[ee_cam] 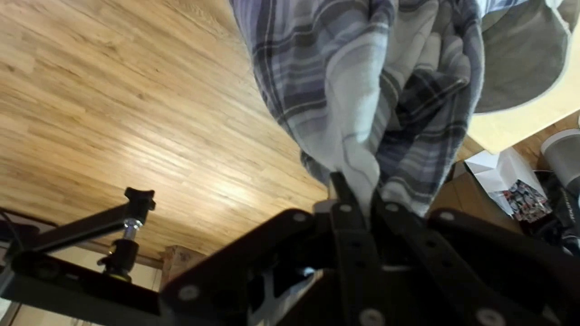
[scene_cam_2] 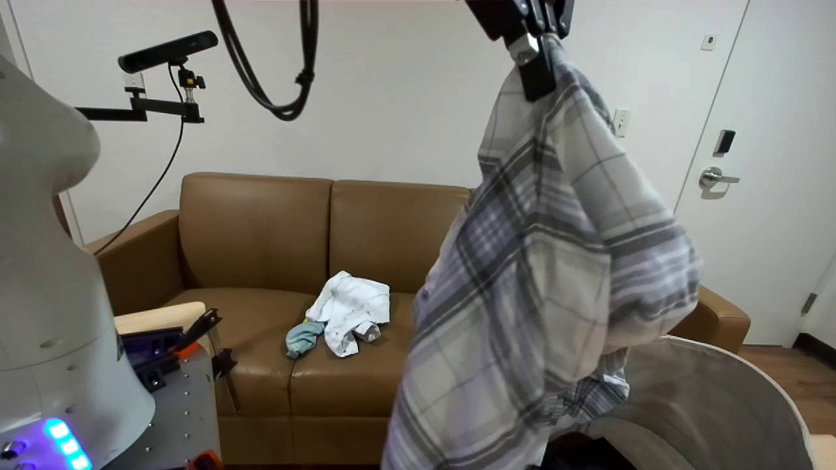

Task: Move all the clothes from the couch and put them in the carrier bag

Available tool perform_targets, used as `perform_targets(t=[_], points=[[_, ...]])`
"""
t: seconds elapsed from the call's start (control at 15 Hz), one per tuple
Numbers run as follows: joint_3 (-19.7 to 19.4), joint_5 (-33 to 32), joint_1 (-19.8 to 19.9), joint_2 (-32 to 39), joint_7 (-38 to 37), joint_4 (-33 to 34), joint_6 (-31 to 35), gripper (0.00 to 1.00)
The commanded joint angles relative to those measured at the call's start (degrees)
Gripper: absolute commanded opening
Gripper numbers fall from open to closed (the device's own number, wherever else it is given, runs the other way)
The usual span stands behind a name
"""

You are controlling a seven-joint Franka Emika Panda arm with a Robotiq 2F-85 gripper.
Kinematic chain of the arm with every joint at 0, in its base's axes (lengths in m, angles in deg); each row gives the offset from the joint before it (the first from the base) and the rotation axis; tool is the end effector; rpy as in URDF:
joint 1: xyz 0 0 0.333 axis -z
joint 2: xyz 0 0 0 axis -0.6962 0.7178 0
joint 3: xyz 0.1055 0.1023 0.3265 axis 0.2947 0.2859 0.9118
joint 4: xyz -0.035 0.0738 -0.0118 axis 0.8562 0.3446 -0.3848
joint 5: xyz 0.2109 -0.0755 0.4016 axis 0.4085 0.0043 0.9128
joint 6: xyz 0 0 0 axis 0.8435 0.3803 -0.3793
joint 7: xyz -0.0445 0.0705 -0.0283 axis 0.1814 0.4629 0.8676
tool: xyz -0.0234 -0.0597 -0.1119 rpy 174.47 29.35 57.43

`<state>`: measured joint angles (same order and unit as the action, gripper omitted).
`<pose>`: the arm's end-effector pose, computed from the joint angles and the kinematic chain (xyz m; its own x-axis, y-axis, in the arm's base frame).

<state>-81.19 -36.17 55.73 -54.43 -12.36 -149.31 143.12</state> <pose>0.4091 -0.2389 0.5688 0.0998 -0.8697 0.4833 -0.9936 -0.1131 0.0015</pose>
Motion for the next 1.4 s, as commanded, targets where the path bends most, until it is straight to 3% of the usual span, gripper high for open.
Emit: perform_targets(t=[0.0,0.33,0.67,0.73,0.87,0.93,1.0,1.33], points=[[2.12,1.65,3.6,-0.77,1.05,-1.28,0.74,0.05],[1.27,2.46,2.86,-2.25,4.47,-2.13,2.55,0.03],[-10.37,19.2,4.34,1.46,19.93,-3.88,9.92,0.04],[-16.14,20.26,0.37,1.64,24.15,-3.95,10.46,0.03],[-21.28,24.53,-1.68,3.08,33.32,-3.27,9.38,0.03],[-12.75,24.28,6.61,3.28,29.69,-4.24,9.66,0.03],[-13.69,25.33,7.09,3.85,31.62,-4.29,9.62,0.05],[-10.0,25.08,9.49,3.83,30.82,-4.24,9.38,0.03]])
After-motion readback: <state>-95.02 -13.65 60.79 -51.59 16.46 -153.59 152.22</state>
